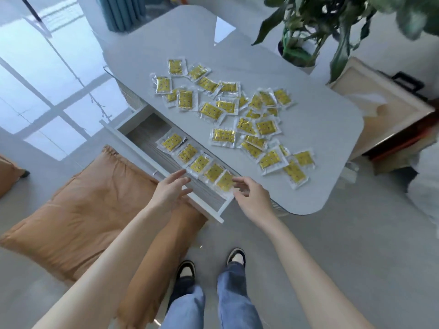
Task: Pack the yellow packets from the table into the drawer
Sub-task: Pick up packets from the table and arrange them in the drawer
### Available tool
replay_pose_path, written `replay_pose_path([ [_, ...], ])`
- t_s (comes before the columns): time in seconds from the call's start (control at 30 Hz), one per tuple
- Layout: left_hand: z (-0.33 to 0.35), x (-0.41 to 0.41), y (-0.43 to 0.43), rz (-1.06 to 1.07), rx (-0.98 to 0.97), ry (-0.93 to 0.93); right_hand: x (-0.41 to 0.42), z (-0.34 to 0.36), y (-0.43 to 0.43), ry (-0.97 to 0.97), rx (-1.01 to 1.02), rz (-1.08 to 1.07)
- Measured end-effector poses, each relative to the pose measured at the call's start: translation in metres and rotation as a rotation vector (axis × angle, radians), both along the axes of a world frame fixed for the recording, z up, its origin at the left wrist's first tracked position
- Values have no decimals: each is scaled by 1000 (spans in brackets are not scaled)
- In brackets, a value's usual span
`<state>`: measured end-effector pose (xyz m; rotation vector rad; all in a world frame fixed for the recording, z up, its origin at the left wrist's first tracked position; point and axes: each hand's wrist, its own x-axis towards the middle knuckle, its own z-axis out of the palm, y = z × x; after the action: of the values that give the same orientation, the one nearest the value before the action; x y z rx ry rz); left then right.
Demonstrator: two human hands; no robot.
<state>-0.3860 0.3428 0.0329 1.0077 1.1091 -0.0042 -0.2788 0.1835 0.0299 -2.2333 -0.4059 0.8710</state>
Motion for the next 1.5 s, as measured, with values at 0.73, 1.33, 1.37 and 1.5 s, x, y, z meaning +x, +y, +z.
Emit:
replay_pose_path([
  [0.73, 109, 100, -266, -158, 92, -21, 103, 120, -323, -118, -15, -51],
  [1.33, 11, 229, -271, -65, 14, 154, 256, 75, -292, -29, -135, 73],
  [1.37, 3, 238, -266, -58, 0, 175, 266, 70, -283, -17, -148, 88],
  [1.5, -27, 267, -253, -29, -58, 248, 305, 53, -250, 2, -204, 176],
])
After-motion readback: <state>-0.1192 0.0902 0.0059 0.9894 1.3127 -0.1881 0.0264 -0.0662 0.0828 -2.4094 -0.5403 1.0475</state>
